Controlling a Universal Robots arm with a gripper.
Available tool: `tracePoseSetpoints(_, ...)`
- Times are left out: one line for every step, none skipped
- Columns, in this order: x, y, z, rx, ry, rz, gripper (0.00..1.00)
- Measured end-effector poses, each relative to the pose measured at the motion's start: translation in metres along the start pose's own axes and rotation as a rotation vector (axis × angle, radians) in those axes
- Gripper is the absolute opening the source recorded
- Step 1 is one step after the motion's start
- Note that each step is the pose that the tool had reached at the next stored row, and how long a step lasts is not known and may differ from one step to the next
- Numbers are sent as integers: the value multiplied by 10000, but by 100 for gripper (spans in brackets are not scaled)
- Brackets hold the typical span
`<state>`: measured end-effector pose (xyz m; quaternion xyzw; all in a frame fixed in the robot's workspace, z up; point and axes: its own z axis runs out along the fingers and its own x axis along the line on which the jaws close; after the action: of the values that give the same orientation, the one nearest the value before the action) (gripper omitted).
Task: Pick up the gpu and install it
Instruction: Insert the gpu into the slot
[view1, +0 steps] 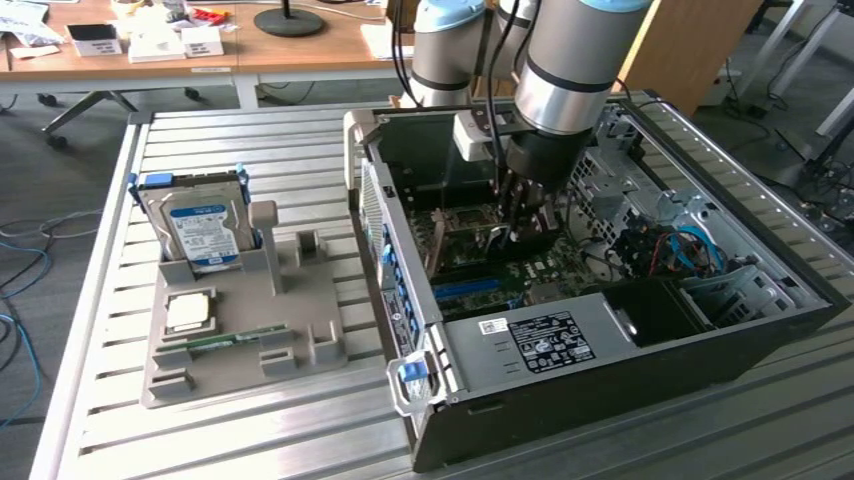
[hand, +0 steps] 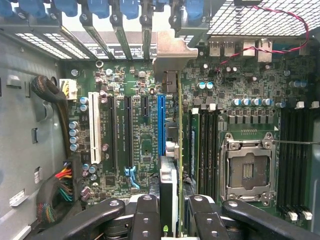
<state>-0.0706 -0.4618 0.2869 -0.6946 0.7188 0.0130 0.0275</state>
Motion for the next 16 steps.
tracePoseSetpoints(0, 0, 1, 0, 0, 0, 27)
tracePoseSetpoints(0, 0, 4, 1, -3, -1, 27)
tracePoseSetpoints(0, 0, 9, 2, -5, -1, 27)
tracePoseSetpoints(1, 0, 14, 1, -2, -1, 27)
tracePoseSetpoints(1, 0, 17, 0, 0, -1, 27)
tracePoseSetpoints(1, 0, 17, -1, 2, -1, 27)
tracePoseSetpoints(1, 0, 17, -1, 2, 0, 27)
tracePoseSetpoints(1, 0, 17, -1, 2, 0, 27)
tracePoseSetpoints(1, 0, 18, 0, 0, -1, 27)
tracePoseSetpoints(1, 0, 18, -1, 0, -1, 27)
tracePoseSetpoints(1, 0, 18, 0, 0, 0, 27)
tracePoseSetpoints(1, 0, 19, 0, 0, -1, 27)
tracePoseSetpoints(1, 0, 21, 0, -1, -1, 27)
tracePoseSetpoints(1, 0, 27, 2, -4, -1, 27)
tracePoseSetpoints(2, 0, 30, 1, -3, -1, 27)
tracePoseSetpoints(2, 1, 32, 0, 0, 0, 27)
